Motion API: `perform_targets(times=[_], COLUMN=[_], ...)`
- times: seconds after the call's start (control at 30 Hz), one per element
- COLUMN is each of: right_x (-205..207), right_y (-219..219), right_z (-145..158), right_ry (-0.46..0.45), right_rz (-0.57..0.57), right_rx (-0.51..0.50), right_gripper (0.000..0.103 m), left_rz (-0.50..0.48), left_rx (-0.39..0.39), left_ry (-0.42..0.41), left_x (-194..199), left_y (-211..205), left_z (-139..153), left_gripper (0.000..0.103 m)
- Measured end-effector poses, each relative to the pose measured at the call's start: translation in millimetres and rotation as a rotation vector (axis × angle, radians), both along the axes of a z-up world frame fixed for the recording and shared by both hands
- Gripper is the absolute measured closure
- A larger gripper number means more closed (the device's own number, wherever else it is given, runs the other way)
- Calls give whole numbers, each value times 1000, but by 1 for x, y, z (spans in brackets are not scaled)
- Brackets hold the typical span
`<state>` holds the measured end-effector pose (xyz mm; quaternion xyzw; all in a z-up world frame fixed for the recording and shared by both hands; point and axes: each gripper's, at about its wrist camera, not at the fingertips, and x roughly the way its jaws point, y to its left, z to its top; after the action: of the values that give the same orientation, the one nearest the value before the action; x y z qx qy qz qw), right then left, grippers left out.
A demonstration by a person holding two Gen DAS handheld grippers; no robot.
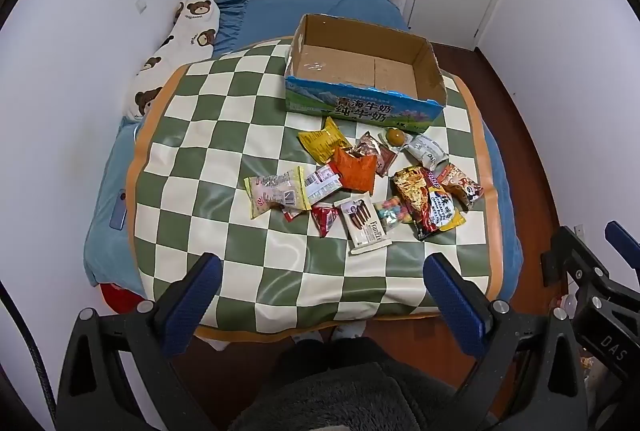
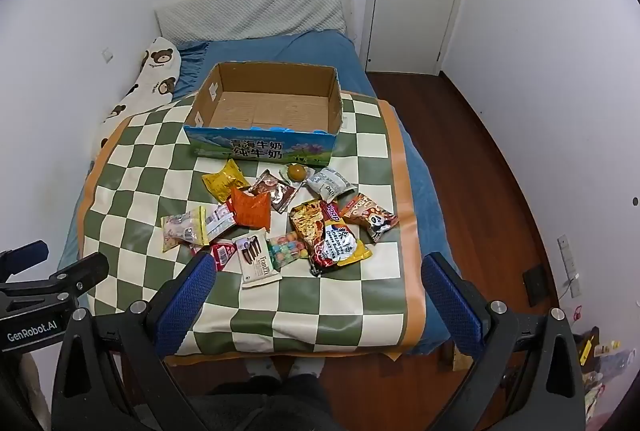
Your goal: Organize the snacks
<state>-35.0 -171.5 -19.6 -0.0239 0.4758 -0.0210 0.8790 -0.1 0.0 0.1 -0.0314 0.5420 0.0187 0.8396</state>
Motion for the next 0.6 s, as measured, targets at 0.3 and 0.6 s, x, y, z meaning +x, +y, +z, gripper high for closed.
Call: perform_targets(times=[0.3, 0.6], right_x=[0, 0], right_y=[-1, -1], right_z=[1, 1], right_ry=[-7, -6], right_rz=[0, 1], right_rx=[1, 7], right_gripper=[0, 0], left_rz=[0, -1], left_rx=[-7, -7], left_ry=[1, 4], left_x=[0, 0], left_y=[0, 0], left_z=[0, 0], left_gripper=[0, 0])
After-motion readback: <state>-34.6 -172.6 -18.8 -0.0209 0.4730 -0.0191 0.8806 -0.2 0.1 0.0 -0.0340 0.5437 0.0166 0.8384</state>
